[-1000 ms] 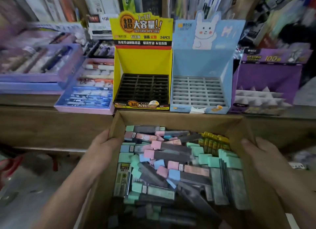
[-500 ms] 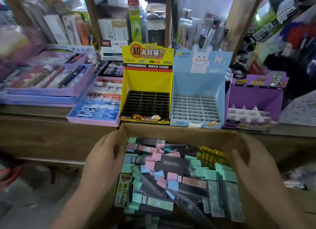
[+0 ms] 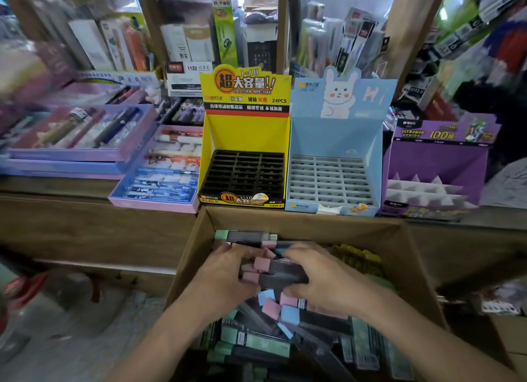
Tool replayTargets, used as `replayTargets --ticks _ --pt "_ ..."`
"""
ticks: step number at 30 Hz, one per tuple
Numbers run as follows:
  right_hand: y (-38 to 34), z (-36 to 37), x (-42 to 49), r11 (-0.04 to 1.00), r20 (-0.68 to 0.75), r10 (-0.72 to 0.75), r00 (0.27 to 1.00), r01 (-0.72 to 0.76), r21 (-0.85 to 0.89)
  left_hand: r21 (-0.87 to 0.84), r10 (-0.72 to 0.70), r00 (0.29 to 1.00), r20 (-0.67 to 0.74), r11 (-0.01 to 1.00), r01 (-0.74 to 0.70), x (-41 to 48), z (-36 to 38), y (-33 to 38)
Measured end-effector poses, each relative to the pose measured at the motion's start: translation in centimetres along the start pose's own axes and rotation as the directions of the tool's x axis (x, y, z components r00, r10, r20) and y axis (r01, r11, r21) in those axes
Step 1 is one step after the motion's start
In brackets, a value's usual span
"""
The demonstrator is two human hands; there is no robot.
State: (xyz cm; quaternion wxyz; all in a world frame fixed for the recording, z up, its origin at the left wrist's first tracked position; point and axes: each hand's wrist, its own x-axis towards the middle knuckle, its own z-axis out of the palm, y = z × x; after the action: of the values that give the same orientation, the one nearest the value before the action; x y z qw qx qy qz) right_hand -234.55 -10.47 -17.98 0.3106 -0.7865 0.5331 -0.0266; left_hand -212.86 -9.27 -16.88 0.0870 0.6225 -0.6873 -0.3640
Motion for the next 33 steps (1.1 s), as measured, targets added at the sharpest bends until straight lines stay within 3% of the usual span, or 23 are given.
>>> replayTargets --ticks 5,19,23,26,33 --pt "1.0 1.5 0.5 0.999 0.012 -0.002 1.000 0.001 0.034 0.010 -0.074 0.996 -0.048 0.997 0.074 0.2 0.9 -0.7" --pt "1.5 1.1 0.3 0.967 0.057 0.144 0.988 -0.153 0.206 -0.280 -0.080 0.995 0.066 0.955 0.095 1.1 0.5 -1.2" --pt "1.5 0.5 0.2 0.941 0.082 0.166 0.983 -0.182 0.285 -0.385 -0.051 0.998 -0.022 0.922 0.038 1.0 -0.3 -0.4" --pt "1.2 -0.1 0.0 0.897 0.086 0.134 0.987 -0.157 0.412 -0.561 -0.050 0.994 -0.093 0.828 -0.011 0.9 -0.8 0.2" --pt "0.1 -0.7 -0.6 0.681 0.102 0.098 0.990 -0.141 0.718 -0.698 -0.095 0.955 -0.280 0.704 -0.135 1.7 -1.5 2.1"
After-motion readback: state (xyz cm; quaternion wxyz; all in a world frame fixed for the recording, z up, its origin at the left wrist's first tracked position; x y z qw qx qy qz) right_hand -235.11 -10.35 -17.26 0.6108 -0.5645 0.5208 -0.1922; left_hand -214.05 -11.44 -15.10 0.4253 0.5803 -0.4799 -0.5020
